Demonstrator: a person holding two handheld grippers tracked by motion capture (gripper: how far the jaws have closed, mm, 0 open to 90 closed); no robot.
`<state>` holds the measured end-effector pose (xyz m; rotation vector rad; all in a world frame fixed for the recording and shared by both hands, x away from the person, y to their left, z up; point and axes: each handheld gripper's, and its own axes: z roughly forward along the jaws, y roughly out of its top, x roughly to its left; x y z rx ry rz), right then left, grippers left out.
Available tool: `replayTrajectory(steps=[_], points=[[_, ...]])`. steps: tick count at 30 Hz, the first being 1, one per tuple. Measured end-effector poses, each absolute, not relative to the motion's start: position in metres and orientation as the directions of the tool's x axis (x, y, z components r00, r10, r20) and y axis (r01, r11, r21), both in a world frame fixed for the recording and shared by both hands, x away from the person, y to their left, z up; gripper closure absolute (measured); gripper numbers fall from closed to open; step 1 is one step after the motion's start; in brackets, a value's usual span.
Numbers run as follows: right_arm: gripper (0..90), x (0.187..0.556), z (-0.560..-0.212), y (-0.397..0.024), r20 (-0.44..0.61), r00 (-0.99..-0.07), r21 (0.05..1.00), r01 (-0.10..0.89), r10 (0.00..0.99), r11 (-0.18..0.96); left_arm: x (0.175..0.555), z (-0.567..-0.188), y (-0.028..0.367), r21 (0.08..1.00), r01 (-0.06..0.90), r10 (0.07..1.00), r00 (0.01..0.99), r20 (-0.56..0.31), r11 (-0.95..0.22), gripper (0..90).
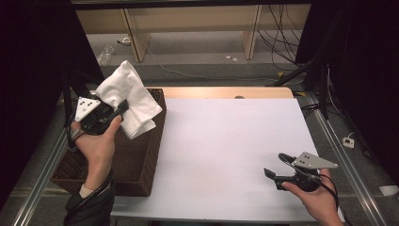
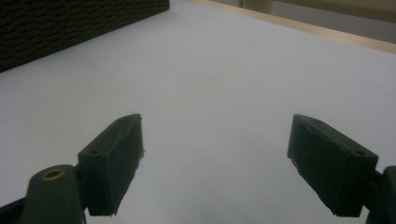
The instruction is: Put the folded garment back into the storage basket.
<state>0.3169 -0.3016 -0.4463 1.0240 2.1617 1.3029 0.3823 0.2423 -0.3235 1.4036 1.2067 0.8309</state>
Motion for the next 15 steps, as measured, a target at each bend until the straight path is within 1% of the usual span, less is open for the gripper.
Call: replayTrajectory(steps=[15], points=[[19.0, 0.3170, -0.4464, -0.3014, 0.024, -0.643, 0.879, 0.379, 0.765, 0.290, 0.3832, -0.3244, 0.2444, 0.971, 0.229, 0.961, 0.245, -0.128, 0.071, 73.8]])
